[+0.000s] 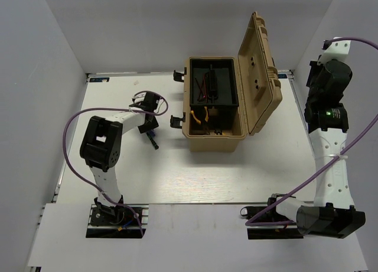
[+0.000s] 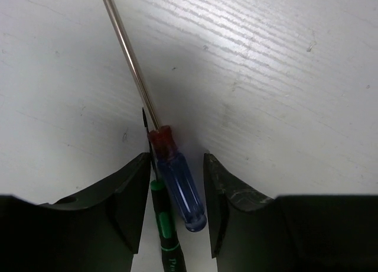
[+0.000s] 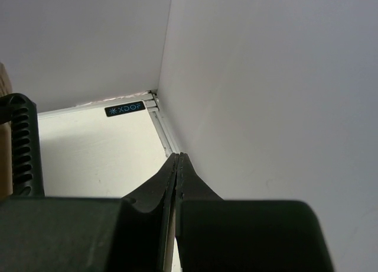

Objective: Sort the tools into containers

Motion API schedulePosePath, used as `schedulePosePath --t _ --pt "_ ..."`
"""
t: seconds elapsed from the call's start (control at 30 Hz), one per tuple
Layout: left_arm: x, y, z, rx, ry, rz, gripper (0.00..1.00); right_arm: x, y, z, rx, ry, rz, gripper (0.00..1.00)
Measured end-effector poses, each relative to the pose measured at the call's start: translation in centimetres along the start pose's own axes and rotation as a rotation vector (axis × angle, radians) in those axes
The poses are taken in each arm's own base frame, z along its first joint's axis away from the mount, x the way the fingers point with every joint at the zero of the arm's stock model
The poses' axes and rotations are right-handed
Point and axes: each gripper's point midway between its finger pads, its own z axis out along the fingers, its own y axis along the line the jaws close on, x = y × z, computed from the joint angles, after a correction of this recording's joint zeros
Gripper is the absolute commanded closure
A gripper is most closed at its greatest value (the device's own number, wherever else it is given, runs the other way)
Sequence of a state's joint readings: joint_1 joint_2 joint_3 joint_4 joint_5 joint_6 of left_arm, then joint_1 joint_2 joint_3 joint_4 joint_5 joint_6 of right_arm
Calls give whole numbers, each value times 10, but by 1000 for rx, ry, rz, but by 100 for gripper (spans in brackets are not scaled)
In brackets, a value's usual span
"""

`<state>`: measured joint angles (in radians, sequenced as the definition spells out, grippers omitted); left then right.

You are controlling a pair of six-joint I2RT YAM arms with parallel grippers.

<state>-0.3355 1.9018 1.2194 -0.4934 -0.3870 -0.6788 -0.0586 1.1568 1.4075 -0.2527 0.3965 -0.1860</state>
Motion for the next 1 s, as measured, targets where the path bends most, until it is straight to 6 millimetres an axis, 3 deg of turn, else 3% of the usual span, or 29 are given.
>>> schedulePosePath --t 0.13,0.27,0.43,0.7,1.0 --pt "-3 -4 2 1 -2 -1 51 4 2 -2 -15 11 3 100" --pt "-7 -4 3 -3 -4 -1 44 11 4 -1 -23 29 6 100" --pt "-16 -3 5 -24 -1 8 44 18 6 -2 -34 48 5 100" --pt "-41 3 18 -50 -11 -8 44 15 3 -6 -31 37 9 100" --pt "-50 14 31 -66 -3 -29 47 14 0 -7 -27 34 12 100"
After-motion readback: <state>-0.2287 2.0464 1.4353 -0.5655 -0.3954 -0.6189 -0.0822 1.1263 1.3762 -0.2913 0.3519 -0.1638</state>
